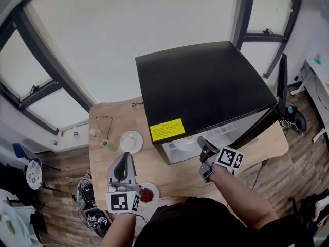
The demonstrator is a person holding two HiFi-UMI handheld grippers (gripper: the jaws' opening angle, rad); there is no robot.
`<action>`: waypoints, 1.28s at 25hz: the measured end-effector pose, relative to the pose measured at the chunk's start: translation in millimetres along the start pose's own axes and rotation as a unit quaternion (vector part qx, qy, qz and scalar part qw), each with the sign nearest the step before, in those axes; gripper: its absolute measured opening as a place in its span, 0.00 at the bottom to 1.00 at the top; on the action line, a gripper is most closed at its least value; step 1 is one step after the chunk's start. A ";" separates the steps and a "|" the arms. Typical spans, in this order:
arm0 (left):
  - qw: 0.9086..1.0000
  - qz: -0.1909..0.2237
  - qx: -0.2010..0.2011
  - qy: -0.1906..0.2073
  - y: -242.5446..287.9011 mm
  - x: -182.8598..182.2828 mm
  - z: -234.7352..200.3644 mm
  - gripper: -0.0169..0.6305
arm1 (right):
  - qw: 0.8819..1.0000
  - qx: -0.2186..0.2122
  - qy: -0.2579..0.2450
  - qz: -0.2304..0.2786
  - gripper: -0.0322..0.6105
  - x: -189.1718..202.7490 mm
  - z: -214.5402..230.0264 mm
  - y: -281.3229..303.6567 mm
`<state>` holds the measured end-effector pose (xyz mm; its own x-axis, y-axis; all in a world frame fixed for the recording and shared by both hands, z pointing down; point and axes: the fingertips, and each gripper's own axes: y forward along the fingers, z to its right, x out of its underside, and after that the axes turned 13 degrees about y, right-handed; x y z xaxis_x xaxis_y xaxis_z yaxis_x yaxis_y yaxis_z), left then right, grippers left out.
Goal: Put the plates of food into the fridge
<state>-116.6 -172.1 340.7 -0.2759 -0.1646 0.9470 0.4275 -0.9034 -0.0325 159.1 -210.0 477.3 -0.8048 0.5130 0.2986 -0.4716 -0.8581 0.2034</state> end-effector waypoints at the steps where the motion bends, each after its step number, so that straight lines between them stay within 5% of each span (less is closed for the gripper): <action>1: 1.000 -0.003 -0.004 0.001 -1.6 0.7 -2.3 0.03 | 1.000 0.004 -0.006 -0.003 0.10 -0.7 -1.0 3.4; 10: 0.999 -0.025 -0.034 0.005 -12.1 7.5 -13.8 0.03 | 0.990 0.069 -0.120 -0.011 0.12 -14.0 -7.0 27.3; 17: 0.998 -0.038 -0.051 0.006 -17.8 8.7 -15.2 0.03 | 0.958 0.130 -0.256 -0.014 0.20 -23.2 -3.8 36.6; 22: 0.997 -0.046 -0.057 0.009 -18.4 9.2 -10.0 0.03 | 0.947 0.154 -0.281 -0.009 0.25 -35.1 3.1 39.9; 28: 0.996 -0.052 -0.074 0.007 -20.6 9.2 -3.4 0.03 | 0.921 0.182 -0.343 -0.035 0.30 -31.8 6.8 41.9; 32: 0.995 -0.047 -0.085 0.001 -29.7 11.7 -6.4 0.03 | 0.914 0.182 -0.363 -0.001 0.30 -41.0 2.7 34.9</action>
<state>-138.1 -149.7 350.7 -0.3097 -0.0758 0.9478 0.2478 -0.9688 0.0035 176.6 -261.0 474.7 -0.2893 0.5083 0.8111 -0.2150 -0.8602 0.4624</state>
